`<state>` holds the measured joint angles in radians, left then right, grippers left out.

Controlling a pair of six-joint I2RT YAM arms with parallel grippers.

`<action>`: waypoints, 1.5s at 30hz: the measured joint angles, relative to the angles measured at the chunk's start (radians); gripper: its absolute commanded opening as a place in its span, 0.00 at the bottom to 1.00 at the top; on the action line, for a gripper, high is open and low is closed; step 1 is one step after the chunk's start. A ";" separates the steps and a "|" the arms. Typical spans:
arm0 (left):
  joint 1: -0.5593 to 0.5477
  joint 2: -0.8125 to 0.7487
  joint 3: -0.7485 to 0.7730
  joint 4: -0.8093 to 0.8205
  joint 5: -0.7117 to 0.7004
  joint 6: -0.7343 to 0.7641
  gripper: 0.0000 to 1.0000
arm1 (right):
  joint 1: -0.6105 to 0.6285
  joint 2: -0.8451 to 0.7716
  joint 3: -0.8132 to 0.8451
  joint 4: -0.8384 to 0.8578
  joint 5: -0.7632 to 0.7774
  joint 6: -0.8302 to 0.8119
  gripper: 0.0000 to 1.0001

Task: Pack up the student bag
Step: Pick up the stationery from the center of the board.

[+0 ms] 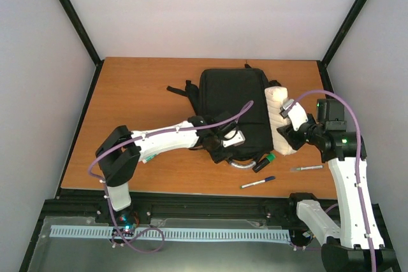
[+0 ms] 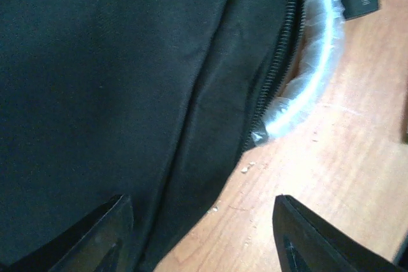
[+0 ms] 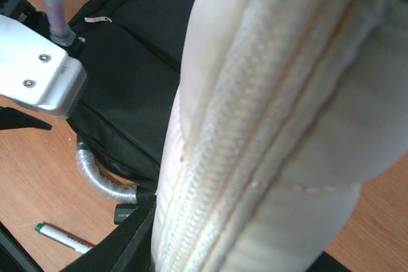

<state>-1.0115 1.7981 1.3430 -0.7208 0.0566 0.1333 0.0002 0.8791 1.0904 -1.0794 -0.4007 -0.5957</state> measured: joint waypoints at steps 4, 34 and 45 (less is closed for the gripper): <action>0.000 0.041 0.008 0.014 -0.048 0.003 0.51 | 0.000 -0.016 -0.010 -0.002 0.002 -0.006 0.35; 0.006 0.052 0.264 0.074 -0.253 -0.045 0.01 | 0.000 -0.180 -0.111 -0.163 -0.055 -0.354 0.30; 0.039 0.052 0.371 0.050 -0.248 -0.112 0.01 | 0.019 -0.128 -0.146 -0.051 -0.013 -0.580 0.26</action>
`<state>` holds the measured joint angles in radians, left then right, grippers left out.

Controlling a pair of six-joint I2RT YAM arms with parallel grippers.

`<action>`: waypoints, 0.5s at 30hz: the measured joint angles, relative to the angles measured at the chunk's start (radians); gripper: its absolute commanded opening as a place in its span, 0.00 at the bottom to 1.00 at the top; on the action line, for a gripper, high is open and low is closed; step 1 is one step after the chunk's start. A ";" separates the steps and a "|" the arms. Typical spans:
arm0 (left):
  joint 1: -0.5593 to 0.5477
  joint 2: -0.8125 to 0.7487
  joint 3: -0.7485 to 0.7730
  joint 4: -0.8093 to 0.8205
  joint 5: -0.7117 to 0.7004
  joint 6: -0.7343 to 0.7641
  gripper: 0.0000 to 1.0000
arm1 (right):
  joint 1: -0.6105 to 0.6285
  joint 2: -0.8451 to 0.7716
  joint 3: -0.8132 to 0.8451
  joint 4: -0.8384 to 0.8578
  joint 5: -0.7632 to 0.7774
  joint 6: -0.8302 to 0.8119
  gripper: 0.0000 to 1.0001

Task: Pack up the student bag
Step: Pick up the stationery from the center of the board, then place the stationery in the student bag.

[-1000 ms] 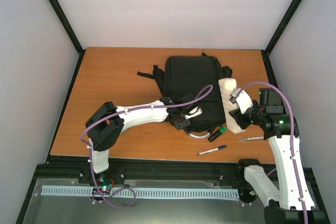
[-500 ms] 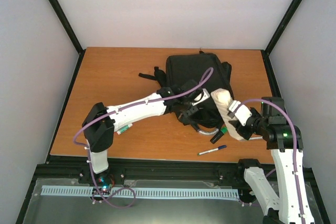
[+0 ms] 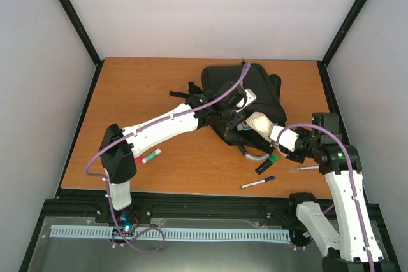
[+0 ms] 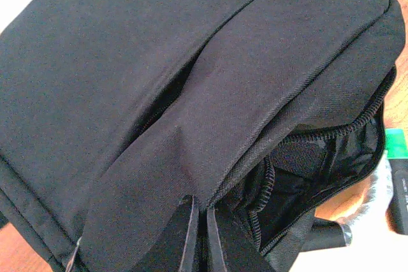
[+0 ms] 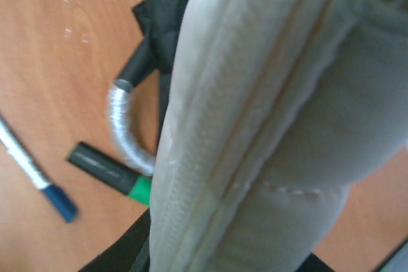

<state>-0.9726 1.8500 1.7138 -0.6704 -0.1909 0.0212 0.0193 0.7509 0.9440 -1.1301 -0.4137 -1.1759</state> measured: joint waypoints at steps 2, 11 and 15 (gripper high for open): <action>0.011 0.000 0.000 -0.001 0.016 -0.017 0.01 | 0.020 0.003 -0.012 0.061 0.028 -0.040 0.25; 0.056 -0.038 -0.029 0.013 0.040 -0.078 0.01 | 0.252 0.063 -0.106 0.293 0.215 -0.153 0.23; 0.065 -0.071 -0.079 0.037 0.037 -0.088 0.01 | 0.348 0.121 -0.174 0.396 0.319 -0.150 0.21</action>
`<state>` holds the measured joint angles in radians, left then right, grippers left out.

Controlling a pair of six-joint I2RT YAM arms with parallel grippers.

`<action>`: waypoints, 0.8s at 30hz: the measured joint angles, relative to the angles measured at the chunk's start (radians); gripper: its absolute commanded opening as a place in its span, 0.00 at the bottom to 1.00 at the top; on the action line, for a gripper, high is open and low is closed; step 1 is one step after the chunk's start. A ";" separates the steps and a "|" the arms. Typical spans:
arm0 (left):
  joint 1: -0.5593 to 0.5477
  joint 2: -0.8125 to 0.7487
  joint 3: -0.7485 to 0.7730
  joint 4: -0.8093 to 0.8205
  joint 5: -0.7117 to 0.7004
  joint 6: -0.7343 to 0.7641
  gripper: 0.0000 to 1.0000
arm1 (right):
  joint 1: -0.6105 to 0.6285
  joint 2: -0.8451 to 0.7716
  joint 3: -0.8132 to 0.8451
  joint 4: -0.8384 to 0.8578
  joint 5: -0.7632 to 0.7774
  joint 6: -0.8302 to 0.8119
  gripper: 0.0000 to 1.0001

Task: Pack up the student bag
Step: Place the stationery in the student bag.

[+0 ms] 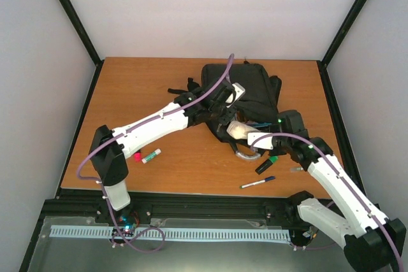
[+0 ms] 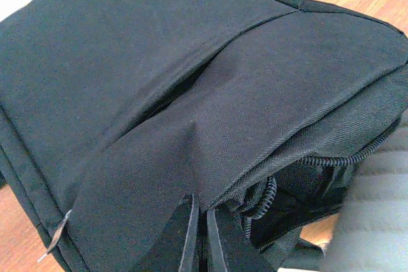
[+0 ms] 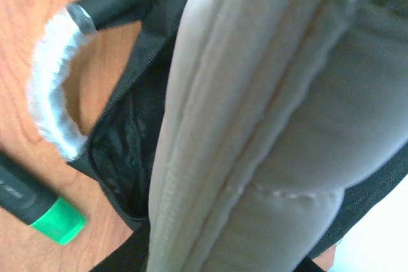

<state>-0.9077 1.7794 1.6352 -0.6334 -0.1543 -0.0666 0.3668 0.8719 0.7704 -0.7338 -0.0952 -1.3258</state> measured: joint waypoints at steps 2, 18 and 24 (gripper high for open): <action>0.003 -0.016 -0.025 0.010 -0.002 -0.002 0.01 | 0.028 0.029 -0.017 0.041 0.054 0.009 0.20; 0.021 -0.057 -0.090 0.054 0.021 -0.010 0.01 | 0.210 0.224 -0.113 0.397 0.426 0.047 0.20; 0.023 -0.057 -0.090 0.055 0.048 -0.014 0.01 | 0.260 0.362 -0.118 0.524 0.573 0.067 0.17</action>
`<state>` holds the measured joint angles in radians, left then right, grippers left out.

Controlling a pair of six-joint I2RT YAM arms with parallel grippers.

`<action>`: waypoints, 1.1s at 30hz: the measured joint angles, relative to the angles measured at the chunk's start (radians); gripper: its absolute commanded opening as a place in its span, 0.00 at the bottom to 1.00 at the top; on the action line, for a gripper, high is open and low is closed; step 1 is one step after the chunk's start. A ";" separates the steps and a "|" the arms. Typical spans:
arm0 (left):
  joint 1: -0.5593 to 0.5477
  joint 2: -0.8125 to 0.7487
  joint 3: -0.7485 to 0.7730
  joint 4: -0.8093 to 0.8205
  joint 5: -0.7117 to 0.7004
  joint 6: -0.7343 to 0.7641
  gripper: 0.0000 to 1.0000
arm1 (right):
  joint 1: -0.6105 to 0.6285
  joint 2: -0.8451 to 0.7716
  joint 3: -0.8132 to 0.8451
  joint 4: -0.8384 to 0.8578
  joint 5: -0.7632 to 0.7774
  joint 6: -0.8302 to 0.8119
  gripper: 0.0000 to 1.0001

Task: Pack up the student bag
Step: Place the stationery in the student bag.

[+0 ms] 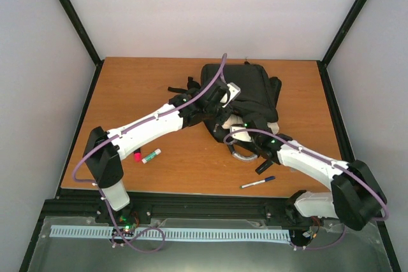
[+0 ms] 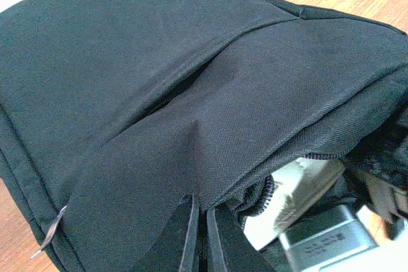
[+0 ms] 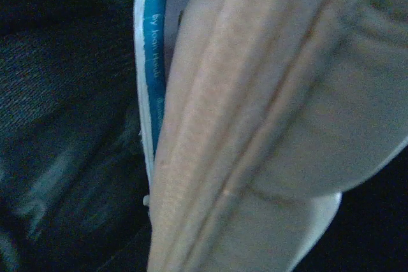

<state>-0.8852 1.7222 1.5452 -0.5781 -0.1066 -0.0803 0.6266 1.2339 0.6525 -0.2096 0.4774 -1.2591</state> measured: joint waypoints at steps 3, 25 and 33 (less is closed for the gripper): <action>0.002 0.000 0.000 0.002 0.012 -0.003 0.01 | 0.012 0.051 0.006 0.046 0.046 0.020 0.17; 0.011 -0.005 -0.012 0.001 0.067 -0.003 0.01 | 0.093 0.254 -0.064 0.576 0.113 -0.134 0.52; 0.012 -0.026 -0.045 0.008 0.068 -0.002 0.01 | 0.094 0.208 -0.049 0.414 0.037 -0.012 0.90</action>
<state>-0.8734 1.6962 1.4998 -0.5697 -0.0391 -0.0818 0.7208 1.4422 0.6033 0.2039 0.5144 -1.2713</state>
